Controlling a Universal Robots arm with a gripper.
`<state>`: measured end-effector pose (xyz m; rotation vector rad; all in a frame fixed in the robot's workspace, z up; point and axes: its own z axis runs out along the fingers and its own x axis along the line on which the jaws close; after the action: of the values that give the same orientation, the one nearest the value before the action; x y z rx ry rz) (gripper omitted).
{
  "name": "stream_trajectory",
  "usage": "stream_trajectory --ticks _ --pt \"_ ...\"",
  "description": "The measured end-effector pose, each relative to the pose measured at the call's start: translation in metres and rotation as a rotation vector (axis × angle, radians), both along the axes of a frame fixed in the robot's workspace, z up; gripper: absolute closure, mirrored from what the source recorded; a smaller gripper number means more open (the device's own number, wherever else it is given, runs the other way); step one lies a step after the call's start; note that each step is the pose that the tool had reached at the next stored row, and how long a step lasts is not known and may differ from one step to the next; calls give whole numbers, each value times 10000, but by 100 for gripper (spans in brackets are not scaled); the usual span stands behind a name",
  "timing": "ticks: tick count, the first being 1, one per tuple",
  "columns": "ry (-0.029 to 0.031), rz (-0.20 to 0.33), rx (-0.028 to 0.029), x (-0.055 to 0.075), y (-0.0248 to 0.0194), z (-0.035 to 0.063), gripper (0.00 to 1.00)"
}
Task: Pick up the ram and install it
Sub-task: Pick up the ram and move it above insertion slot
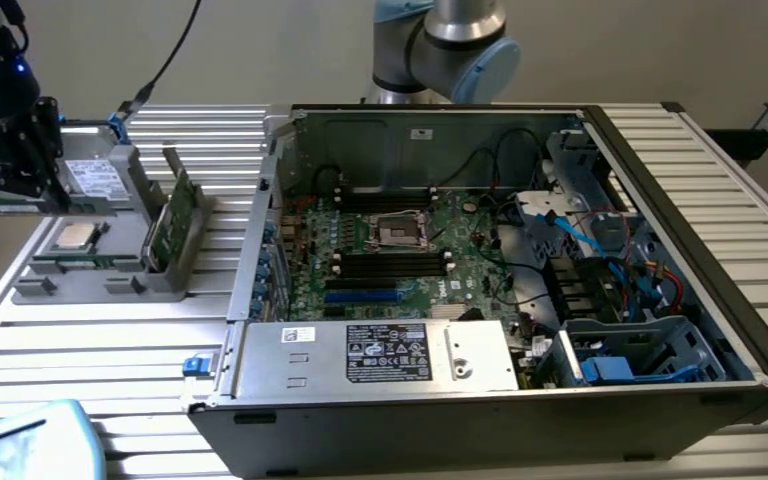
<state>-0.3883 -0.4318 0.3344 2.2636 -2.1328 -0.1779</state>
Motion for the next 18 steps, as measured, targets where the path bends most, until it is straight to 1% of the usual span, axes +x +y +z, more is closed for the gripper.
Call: stream_trajectory --ticks 1,2,5,9,10,12,18 --pt "37 0 0 23 -7 32 86" --pt "59 0 0 51 -13 72 86" --pt "104 7 0 145 -29 206 86" --pt "119 22 29 270 -53 386 86" --pt "118 28 38 302 -59 412 86" --pt "117 51 46 342 -68 422 86" --pt "83 149 50 445 -82 422 86"
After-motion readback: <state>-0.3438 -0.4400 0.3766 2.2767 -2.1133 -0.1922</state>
